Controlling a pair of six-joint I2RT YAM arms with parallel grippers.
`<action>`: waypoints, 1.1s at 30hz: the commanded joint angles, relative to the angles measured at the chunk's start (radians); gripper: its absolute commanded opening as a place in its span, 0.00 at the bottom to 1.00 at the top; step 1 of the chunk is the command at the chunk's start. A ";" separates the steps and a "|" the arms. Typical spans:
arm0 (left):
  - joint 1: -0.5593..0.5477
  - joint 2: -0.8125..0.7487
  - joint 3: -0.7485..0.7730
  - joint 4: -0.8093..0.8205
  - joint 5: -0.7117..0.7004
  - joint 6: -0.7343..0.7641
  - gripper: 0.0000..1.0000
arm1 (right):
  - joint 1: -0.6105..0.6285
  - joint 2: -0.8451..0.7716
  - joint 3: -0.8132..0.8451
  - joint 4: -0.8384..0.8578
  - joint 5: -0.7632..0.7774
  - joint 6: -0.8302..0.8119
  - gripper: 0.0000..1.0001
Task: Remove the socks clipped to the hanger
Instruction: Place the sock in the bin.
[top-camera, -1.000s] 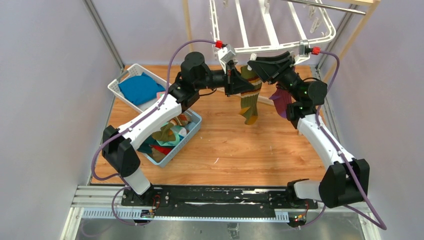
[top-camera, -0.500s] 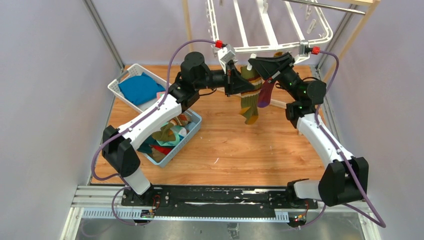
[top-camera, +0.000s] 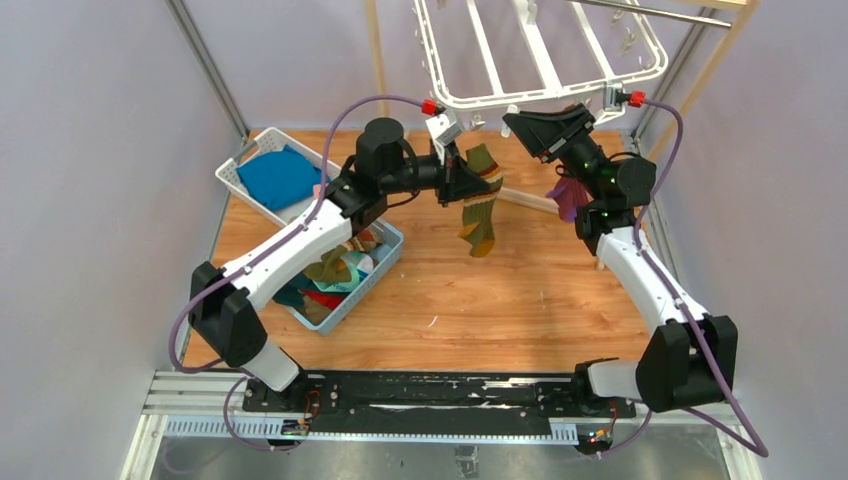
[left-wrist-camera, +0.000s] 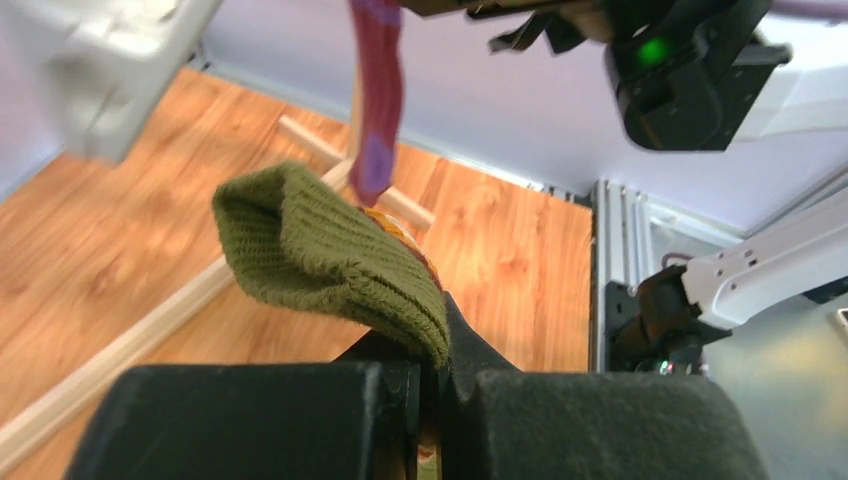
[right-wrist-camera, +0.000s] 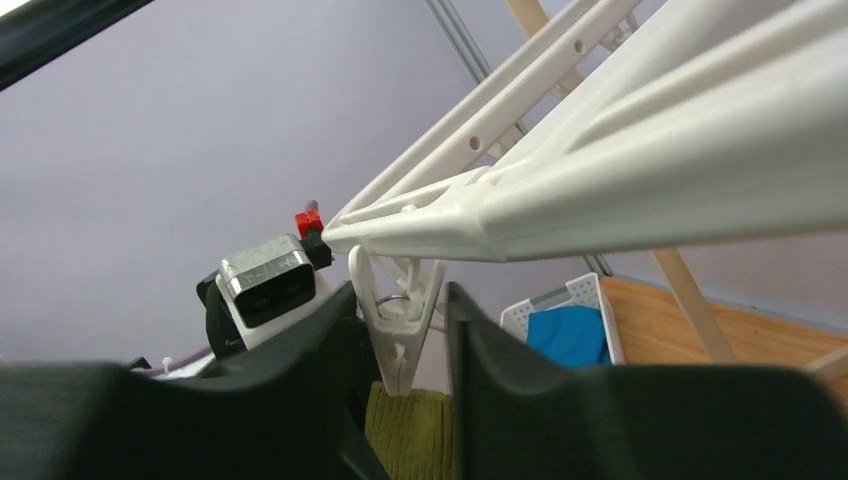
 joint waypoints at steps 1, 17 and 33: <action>0.049 -0.116 -0.009 -0.170 -0.046 0.129 0.00 | -0.015 -0.046 0.004 -0.081 -0.027 -0.050 0.65; 0.130 -0.429 -0.078 -0.951 -0.952 0.759 0.00 | -0.030 -0.296 0.071 -1.210 -0.367 -0.950 0.88; 0.253 -0.229 -0.386 -0.854 -1.004 0.764 0.50 | -0.129 -0.431 0.261 -1.638 0.414 -1.313 0.90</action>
